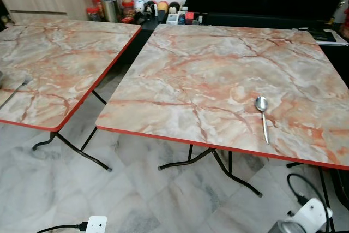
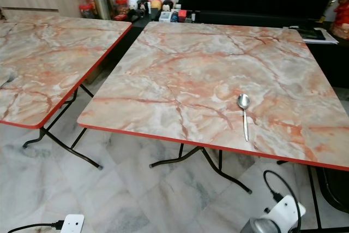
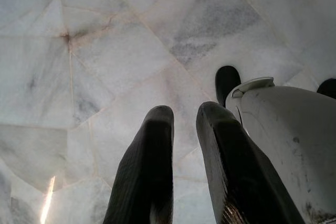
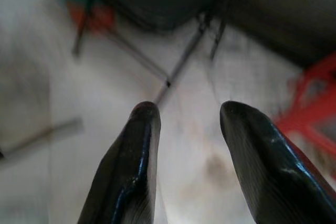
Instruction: Setting the table
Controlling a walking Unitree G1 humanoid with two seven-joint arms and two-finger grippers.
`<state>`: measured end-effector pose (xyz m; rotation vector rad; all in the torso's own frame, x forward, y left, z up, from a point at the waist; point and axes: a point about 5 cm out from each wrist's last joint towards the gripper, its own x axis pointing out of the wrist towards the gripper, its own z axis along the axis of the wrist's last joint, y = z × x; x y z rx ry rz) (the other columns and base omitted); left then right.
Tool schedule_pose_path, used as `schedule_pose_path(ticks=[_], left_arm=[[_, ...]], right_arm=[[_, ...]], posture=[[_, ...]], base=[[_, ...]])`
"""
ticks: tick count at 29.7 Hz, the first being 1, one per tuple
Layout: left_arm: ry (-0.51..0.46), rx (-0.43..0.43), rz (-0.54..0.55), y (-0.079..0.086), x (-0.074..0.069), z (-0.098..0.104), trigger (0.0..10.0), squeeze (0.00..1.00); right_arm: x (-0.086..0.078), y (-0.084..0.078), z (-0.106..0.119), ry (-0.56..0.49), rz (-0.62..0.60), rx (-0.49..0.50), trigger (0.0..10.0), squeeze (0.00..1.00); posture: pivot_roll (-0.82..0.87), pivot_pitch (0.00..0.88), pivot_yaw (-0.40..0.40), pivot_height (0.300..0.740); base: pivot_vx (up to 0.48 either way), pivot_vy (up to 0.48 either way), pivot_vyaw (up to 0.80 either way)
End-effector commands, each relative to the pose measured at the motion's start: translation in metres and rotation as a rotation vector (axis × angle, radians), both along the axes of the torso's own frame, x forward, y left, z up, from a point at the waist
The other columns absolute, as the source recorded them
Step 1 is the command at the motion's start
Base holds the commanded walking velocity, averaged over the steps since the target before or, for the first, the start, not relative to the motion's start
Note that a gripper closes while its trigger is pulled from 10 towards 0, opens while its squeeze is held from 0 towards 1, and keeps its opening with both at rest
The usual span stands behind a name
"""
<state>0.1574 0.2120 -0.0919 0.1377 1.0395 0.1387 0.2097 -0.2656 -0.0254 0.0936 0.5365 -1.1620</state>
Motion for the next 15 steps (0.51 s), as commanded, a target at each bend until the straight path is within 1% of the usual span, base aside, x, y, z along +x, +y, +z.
schedule_pose_path(ticks=[1, 2, 4, 5, 6, 9, 10, 12, 13, 14, 15], left_arm=[[0.002, 0.002, 0.006, 0.002, -0.002, 0.0, 10.0, 0.0], [0.001, 0.003, 0.007, 0.002, -0.002, 0.0, 10.0, 0.0], [0.0, 0.003, 0.007, 0.003, -0.001, 0.0, 10.0, 0.0], [0.0, 0.003, 0.006, 0.002, -0.001, 0.0, 10.0, 0.0], [0.0, 0.003, 0.006, 0.002, -0.001, 0.0, 10.0, 0.0], [0.0, 0.0, 0.004, 0.002, -0.001, 0.0, 10.0, 0.0], [-0.002, -0.001, 0.004, 0.002, 0.0, 0.0, 10.0, 0.0], [-0.003, -0.002, 0.005, 0.001, 0.0, 0.0, 10.0, 0.0], [-0.003, -0.003, 0.005, 0.001, 0.0, 0.0, 10.0, 0.0], [-0.004, -0.006, 0.005, 0.0, 0.001, 0.0, 10.0, 0.0], [-0.004, -0.007, 0.005, 0.0, 0.001, 0.0, 10.0, 0.0]], right_arm=[[0.025, -0.004, 0.031, -0.11, 0.024, -0.122, 10.0, 0.0], [0.043, -0.01, 0.062, -0.21, 0.009, -0.19, 10.0, 0.0], [0.052, -0.013, 0.079, -0.261, 0.007, -0.229, 10.0, 0.0], [0.065, -0.016, 0.104, -0.331, 0.02, -0.285, 10.0, 0.0], [0.065, -0.016, 0.104, -0.331, 0.02, -0.285, 10.0, 0.0], [0.09, -0.018, 0.166, -0.488, 0.095, -0.432, 10.0, 0.0], [0.1, -0.016, 0.179, -0.525, 0.135, -0.436, 10.0, 0.0], [0.111, -0.011, 0.188, -0.585, 0.187, -0.391, 10.0, 0.0], [0.121, -0.005, 0.191, -0.586, 0.261, -0.358, 10.0, 0.0], [0.15, 0.017, 0.189, -0.532, 0.51, -0.222, 10.0, 0.0], [0.158, 0.028, 0.187, -0.508, 0.607, -0.163, 10.0, 0.0]], posture=[[0.01, 0.02, 0.001, 0.74], [0.0, 0.02, 0.003, 0.74], [0.0, 0.019, 0.005, 0.74], [-0.01, 0.017, 0.006, 0.74], [-0.01, 0.017, 0.006, 0.74], [-0.01, 0.017, 0.004, 0.74], [-0.01, 0.017, 0.003, 0.74], [-0.01, 0.017, 0.003, 0.74], [-0.01, 0.016, 0.003, 0.74], [-0.01, 0.017, 0.007, 0.74], [-0.01, 0.017, 0.007, 0.74]], base=[[0.0, 0.0, 0.0], [0.0, 0.0, 0.0], [0.0, 0.0, 0.0], [0.0, 0.0, 0.0], [0.0, 0.0, 0.0], [0.0, 0.0, 0.0], [0.0, 0.0, 0.0], [0.0, 0.0, 0.0], [0.0, 0.0, 0.0], [0.0, 0.0, 0.0], [0.0, 0.0, 0.0]])
